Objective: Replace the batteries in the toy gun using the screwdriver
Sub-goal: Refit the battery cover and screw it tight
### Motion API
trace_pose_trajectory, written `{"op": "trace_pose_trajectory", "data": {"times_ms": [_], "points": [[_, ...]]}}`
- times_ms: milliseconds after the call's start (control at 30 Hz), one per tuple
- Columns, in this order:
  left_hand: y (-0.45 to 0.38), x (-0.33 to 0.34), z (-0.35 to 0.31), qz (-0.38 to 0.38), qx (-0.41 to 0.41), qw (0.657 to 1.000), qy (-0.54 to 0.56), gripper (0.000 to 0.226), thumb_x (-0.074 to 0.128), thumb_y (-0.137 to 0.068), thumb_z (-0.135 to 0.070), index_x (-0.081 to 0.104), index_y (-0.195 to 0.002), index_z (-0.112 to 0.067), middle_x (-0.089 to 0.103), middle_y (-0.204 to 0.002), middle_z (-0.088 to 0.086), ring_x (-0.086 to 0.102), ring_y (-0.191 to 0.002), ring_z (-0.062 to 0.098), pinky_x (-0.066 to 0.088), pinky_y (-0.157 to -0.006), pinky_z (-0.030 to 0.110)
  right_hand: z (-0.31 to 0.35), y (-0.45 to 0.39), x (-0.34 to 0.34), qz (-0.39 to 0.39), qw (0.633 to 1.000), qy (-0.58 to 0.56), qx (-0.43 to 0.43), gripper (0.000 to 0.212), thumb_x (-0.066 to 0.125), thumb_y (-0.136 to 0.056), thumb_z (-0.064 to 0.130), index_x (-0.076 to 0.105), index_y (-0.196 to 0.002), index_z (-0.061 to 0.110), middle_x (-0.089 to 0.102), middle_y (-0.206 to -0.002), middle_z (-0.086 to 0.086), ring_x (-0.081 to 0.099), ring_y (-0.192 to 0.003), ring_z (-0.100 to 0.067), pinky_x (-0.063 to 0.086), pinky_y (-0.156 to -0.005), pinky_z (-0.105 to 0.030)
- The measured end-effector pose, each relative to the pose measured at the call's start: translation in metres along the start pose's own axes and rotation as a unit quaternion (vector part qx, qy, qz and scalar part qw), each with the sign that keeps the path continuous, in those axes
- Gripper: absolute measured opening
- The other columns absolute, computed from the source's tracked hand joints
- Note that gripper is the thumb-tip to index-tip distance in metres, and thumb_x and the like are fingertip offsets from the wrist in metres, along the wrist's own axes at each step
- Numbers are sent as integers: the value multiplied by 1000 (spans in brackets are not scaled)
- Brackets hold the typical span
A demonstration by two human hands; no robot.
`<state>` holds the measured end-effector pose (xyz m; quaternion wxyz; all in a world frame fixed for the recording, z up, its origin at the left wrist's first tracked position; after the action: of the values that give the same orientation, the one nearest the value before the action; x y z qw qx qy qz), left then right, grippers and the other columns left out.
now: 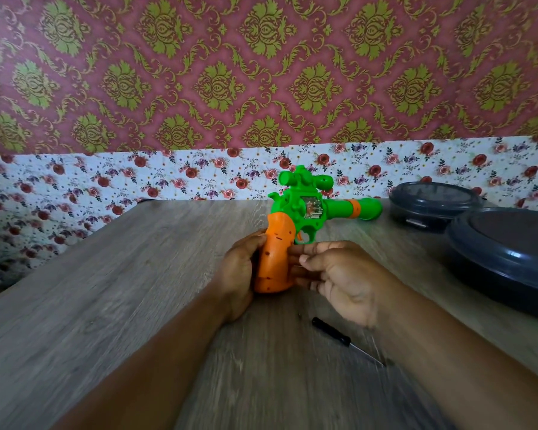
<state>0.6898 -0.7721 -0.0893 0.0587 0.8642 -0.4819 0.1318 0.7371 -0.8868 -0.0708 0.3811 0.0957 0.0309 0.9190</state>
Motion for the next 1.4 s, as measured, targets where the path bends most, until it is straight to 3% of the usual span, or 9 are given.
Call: {"op": "trace_pose_trajectory", "data": {"times_ms": [100,233,367,500,633,933,1067,1233,1400], "points": [[1,1,-1,9,-8,1000,0,37,31,-97,-28,59,-117,-13,66,-108,16,65,-90,28,52,-82,41,1,2,3,7,1000,4,1,25,41,-90,-11,62,-96,1,63,-85,-10,59,-77,-19,47,-70,-27],[5,5,0,10,-24,1000,-3,48,37,-93,-32,52,-130,-5,59,-126,22,57,-114,41,45,-97,56,3,4,0,8,1000,-5,17,28,39,-91,-11,59,-82,7,63,-73,-8,59,-68,-18,48,-63,-26],[5,7,-6,3,11,1000,-23,35,31,-96,-17,54,-121,-7,62,-113,18,61,-94,29,50,-84,40,-1,3,-4,-1,999,16,34,31,39,-91,-10,58,-77,10,61,-74,-6,56,-68,-18,44,-62,-27],[6,7,-7,5,20,999,-35,32,32,-97,-18,55,-118,-9,64,-110,21,62,-94,32,49,-90,48,-1,2,-1,-7,999,47,17,24,46,-89,-8,60,-82,10,63,-82,-7,59,-76,-20,45,-62,-27],[4,6,-8,4,27,999,-35,26,34,-98,-18,58,-108,-14,68,-96,9,65,-82,21,53,-77,36,10,4,-6,-50,976,194,-91,20,59,-82,-5,65,-95,11,65,-97,-12,62,-98,-26,52,-83,-34],[5,6,-8,18,18,999,-39,34,35,-98,-18,55,-121,-3,68,-101,11,68,-81,18,58,-71,32,15,5,-4,-39,959,252,-122,36,64,-82,3,62,-118,4,66,-113,-14,61,-106,-26,49,-96,-41],[7,7,-10,15,23,998,-49,35,36,-99,-19,54,-123,-2,66,-105,15,68,-80,19,58,-69,31,15,3,2,-49,936,316,-149,41,67,-81,9,60,-122,9,63,-103,-6,59,-92,-21,49,-94,-41],[6,5,-11,10,15,999,-47,39,41,-98,-23,49,-132,-5,62,-119,19,64,-93,25,54,-79,38,11,4,0,-62,954,260,-133,39,64,-81,4,61,-119,7,65,-107,-9,61,-101,-25,49,-96,-43],[7,6,-11,24,10,999,-33,37,43,-97,-20,50,-131,-8,65,-111,12,65,-91,22,58,-73,33,2,-1,-4,-50,986,135,-79,33,61,-82,-4,62,-114,2,63,-117,-16,58,-112,-27,44,-102,-42]]}}
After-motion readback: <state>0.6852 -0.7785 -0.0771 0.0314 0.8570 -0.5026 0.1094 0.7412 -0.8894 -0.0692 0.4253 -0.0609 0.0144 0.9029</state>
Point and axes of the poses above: each hand's wrist, its own y-axis away from the middle knuckle, its own x-axis out of the palm, z = x × y, the point moved 8 cm from there along -y, towards the middle knuckle
